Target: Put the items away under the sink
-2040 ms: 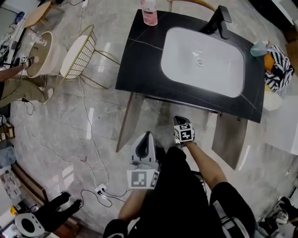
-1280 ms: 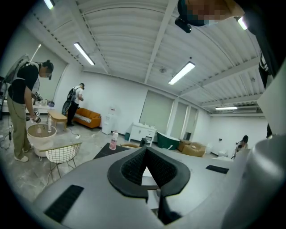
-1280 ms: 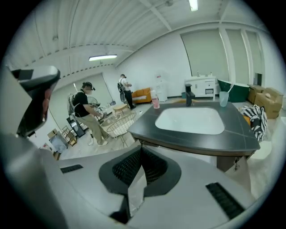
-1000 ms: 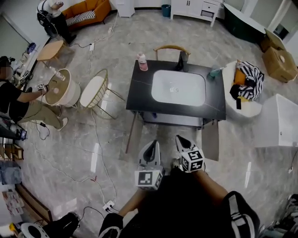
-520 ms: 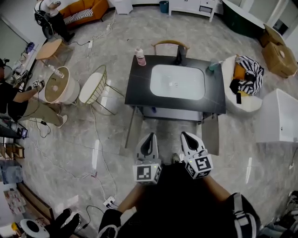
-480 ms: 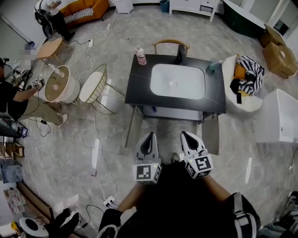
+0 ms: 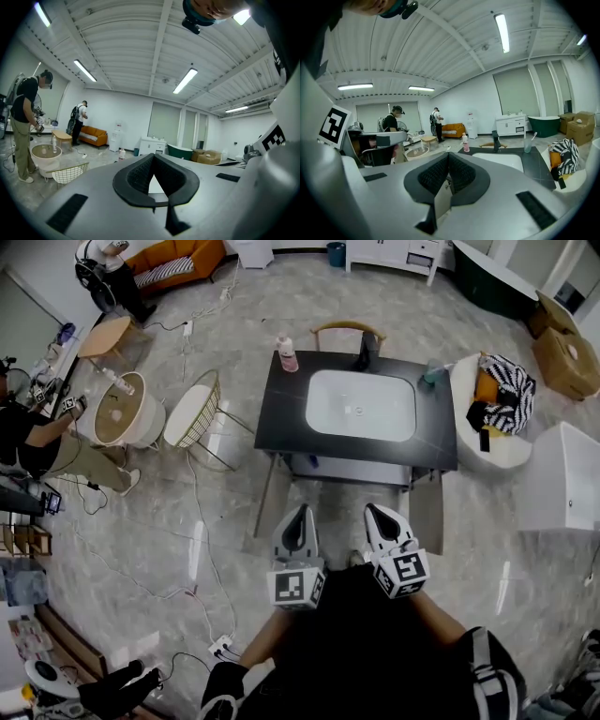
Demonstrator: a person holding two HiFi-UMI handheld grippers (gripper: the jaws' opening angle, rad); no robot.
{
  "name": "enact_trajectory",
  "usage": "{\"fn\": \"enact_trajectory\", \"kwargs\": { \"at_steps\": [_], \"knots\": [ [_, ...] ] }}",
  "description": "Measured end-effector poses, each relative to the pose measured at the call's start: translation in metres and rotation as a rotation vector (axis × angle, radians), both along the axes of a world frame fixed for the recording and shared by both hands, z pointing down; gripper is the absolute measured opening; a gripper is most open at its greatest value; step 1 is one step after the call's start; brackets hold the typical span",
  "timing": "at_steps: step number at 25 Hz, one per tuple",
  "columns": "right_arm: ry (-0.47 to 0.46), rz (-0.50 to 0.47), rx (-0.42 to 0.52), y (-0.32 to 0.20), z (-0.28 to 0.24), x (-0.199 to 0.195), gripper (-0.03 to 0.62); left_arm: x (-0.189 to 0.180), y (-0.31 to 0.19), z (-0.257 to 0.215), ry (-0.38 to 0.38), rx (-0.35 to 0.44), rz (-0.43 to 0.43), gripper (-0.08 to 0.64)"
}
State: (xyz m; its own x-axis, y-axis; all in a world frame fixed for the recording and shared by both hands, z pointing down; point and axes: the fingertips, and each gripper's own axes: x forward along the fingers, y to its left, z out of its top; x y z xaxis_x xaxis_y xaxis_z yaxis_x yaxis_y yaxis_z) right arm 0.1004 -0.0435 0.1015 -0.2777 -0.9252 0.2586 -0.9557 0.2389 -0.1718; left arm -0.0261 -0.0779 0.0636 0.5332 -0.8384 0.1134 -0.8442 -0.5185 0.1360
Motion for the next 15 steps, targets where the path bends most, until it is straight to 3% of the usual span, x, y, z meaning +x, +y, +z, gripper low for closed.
{"fn": "enact_trajectory", "kwargs": {
  "at_steps": [15],
  "knots": [
    [0.008,-0.016,0.003,0.0087,0.0053,-0.0051,0.011,-0.0008,0.0079,0.0034,0.003,-0.014,0.01,0.015]
  ]
}}
